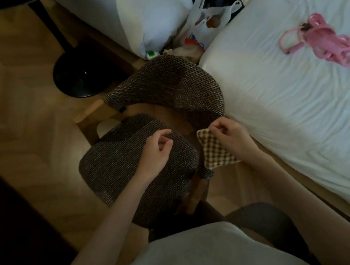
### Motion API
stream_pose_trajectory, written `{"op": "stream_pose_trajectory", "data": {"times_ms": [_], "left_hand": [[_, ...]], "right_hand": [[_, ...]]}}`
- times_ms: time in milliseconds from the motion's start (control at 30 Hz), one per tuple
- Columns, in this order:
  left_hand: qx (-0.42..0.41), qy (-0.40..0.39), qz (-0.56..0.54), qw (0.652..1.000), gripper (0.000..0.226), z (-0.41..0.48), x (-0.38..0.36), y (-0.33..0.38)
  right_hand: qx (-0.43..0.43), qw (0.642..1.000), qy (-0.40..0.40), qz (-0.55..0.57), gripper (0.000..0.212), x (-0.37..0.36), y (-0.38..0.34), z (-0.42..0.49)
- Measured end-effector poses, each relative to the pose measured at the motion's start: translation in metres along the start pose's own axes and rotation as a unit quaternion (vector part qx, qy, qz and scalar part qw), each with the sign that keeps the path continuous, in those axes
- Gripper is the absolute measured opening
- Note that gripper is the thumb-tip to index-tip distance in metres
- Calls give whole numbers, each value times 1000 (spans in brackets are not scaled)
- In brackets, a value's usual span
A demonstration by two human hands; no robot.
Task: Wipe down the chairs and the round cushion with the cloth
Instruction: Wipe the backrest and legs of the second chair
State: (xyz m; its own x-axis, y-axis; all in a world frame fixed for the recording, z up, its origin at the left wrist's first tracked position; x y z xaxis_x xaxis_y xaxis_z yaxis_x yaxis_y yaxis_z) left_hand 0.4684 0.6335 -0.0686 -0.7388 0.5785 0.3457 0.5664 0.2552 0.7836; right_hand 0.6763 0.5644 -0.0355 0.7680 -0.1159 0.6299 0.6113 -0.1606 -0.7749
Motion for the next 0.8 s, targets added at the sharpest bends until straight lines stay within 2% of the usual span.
{"op": "stream_pose_trajectory", "data": {"times_ms": [67, 233, 400, 500, 567, 600, 667, 733, 800], "left_hand": [[6, 15, -8, 1000, 33, -3, 7, -9], [28, 59, -28, 997, 32, 2, 3, -12], [50, 142, -41, 988, 33, 30, -20, 11], [88, 202, -77, 972, 35, 47, -47, 27], [117, 202, -116, 966, 43, 52, -73, 36], [130, 197, -135, 962, 49, 53, -87, 40], [166, 192, -152, 955, 65, 50, -115, 46], [196, 205, -117, 952, 83, 50, -142, 54], [204, 225, -81, 949, 97, 60, -165, 65]], "right_hand": [[11, 1000, 1, 1, 12, 1, -5, 10], [104, 990, -70, -67, 11, -1, -21, 54], [177, 954, -141, -198, 34, 19, -4, 108], [232, 924, -198, -232, 27, 31, 16, 137], [252, 909, -243, -226, 16, 42, 34, 151], [268, 897, -268, -225, 20, 48, 41, 157], [310, 862, -326, -235, 45, 56, 54, 165], [349, 823, -368, -257, 67, 57, 64, 172], [381, 796, -379, -279, 77, 53, 70, 178]]}}
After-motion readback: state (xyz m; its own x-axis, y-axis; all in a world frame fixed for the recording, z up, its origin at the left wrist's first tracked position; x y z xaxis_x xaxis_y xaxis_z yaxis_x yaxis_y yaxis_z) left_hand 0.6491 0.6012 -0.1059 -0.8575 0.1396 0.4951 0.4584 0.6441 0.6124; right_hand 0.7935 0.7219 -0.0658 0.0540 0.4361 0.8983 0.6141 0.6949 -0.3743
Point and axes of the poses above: each hand's wrist, its own z-axis towards the middle knuckle, its own x-axis out of the back of the hand, y = z × x, the point moved 7 cm from there along z, towards the middle knuckle, and after that the axes turned 11 degrees about x, right-handed, at the moved point
